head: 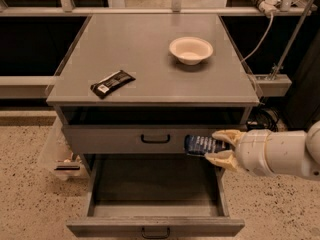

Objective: Pick rxbar blueberry from middle drawer and place on counter

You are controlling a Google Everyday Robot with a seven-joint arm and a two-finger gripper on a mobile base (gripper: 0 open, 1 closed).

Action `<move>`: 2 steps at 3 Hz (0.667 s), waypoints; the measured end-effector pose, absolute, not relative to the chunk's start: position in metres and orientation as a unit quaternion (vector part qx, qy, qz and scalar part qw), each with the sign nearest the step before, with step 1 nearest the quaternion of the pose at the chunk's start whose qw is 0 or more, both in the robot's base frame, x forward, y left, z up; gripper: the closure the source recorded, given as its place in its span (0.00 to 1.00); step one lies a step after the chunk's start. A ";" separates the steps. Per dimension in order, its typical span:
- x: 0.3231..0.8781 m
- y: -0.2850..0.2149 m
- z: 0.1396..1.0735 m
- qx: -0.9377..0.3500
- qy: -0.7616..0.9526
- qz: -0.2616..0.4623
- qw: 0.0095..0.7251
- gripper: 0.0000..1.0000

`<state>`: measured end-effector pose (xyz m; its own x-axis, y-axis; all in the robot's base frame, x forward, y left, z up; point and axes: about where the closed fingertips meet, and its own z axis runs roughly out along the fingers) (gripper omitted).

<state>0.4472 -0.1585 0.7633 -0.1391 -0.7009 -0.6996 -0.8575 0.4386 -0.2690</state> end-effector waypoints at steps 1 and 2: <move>0.446 -0.137 0.813 -0.569 0.713 0.080 0.402 1.00; 0.449 -0.126 0.849 -0.585 0.682 0.078 0.431 1.00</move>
Offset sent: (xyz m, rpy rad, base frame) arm 0.0036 0.0380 0.1230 0.0102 -0.2100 0.1864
